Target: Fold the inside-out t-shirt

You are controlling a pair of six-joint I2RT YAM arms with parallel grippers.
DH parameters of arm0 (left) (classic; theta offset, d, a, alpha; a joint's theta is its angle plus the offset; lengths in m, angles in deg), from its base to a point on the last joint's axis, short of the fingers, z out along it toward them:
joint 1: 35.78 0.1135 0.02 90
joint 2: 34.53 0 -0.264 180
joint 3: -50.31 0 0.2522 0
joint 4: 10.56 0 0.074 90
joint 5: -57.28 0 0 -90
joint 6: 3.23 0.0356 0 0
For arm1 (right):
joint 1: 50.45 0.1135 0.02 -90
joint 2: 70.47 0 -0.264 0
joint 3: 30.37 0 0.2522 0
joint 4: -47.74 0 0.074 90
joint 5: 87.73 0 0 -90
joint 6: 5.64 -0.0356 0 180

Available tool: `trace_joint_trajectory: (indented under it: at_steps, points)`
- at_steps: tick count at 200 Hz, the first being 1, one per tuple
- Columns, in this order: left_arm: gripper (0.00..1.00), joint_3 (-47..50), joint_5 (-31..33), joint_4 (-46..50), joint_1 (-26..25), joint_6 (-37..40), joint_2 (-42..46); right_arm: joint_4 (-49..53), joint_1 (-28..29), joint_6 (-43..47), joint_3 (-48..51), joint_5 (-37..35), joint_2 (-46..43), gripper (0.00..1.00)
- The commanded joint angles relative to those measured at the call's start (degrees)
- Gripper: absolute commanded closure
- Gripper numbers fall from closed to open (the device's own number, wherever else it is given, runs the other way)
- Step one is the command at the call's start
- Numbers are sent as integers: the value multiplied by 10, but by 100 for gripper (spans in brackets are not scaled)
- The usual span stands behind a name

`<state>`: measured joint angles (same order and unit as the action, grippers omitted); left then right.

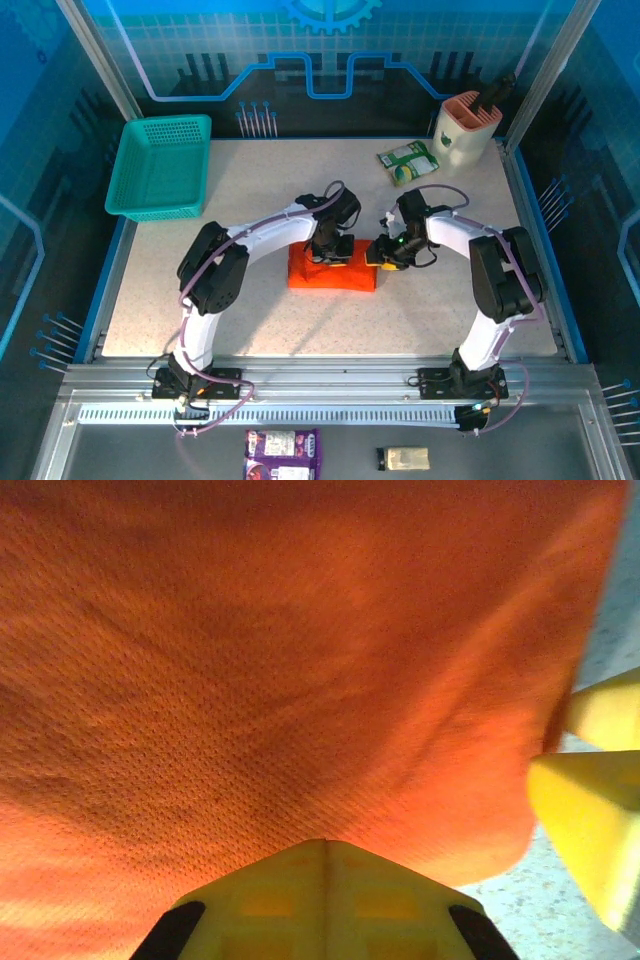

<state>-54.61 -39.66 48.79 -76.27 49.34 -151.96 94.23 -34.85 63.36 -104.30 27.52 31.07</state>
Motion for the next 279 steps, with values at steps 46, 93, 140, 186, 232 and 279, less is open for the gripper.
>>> trace_joint_trajectory:
  at_steps: [46, 93, 140, 186, 232, 279]
  points:
    - [99, 11, 14, -4, 3, -1, -31, -28, 11, -15, 12, 7, 30, 51]
    - [99, 11, 12, -2, 3, 1, -34, -58, 11, -34, 24, 36, 32, 54]
    - [99, 12, 13, 0, 3, 0, -34, -71, 12, -45, 27, 47, 28, 62]
    - [99, 14, 16, 2, 3, -1, -34, -58, 12, -47, 26, 32, 8, 74]
    - [99, 14, 20, 6, 3, 1, -36, -32, 10, -48, 17, 27, -32, 100]
    - [99, 15, 19, 6, 3, 0, -39, -75, -7, -65, 41, 89, -40, 100]
